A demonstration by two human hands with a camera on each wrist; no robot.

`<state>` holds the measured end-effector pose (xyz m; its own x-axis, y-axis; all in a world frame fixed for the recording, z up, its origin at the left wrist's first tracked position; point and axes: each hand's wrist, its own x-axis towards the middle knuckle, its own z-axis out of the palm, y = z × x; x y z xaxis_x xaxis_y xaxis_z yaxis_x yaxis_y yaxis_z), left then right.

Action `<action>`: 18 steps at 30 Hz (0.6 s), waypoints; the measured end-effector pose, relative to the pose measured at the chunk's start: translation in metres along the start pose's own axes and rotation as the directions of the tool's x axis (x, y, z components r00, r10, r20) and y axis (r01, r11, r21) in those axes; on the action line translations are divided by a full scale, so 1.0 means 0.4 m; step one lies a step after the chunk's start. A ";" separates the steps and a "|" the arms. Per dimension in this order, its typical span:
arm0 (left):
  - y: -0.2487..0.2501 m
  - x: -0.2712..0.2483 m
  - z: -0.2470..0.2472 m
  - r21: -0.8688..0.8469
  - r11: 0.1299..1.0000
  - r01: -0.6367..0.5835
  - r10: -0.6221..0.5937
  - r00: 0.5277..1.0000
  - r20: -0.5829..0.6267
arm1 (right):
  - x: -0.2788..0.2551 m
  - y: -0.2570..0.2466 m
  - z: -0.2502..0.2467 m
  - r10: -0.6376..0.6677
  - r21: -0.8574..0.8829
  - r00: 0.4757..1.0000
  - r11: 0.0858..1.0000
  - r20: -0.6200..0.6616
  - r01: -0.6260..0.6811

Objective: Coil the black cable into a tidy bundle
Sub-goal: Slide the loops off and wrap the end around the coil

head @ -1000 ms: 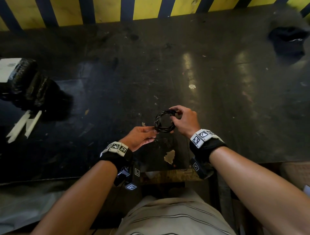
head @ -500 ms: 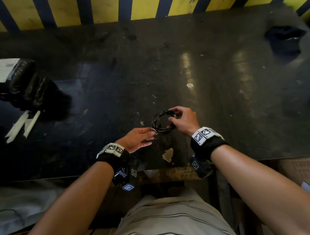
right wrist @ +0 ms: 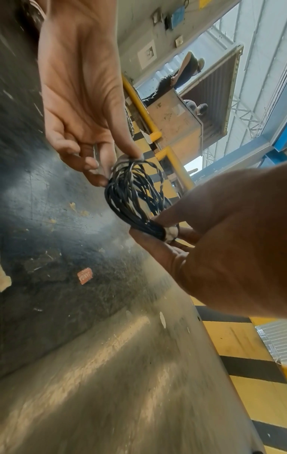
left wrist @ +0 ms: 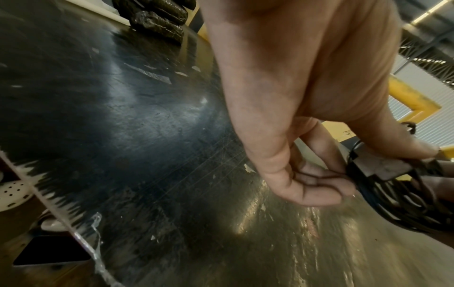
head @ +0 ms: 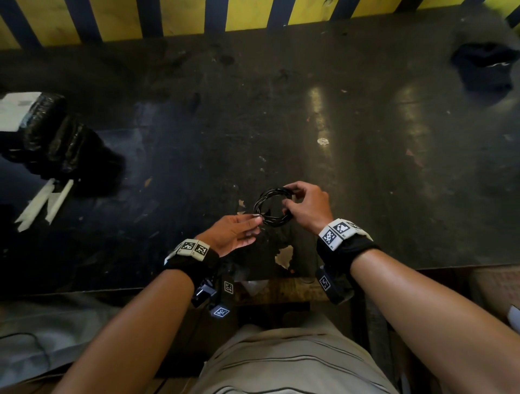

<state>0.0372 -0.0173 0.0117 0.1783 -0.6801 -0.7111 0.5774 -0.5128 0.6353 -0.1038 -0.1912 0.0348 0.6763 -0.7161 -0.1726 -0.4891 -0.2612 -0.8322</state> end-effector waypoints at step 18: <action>0.006 0.023 0.043 0.076 0.996 0.053 -0.037 0.978 -0.204 | -0.013 0.000 0.005 -0.034 -0.012 0.990 0.999 0.140 0.036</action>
<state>0.0266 -0.0338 0.0117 0.3160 -0.5393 -0.7806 0.5242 -0.5865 0.6174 -0.1063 -0.1864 0.0346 0.7627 -0.6095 -0.2163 -0.4711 -0.2943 -0.8315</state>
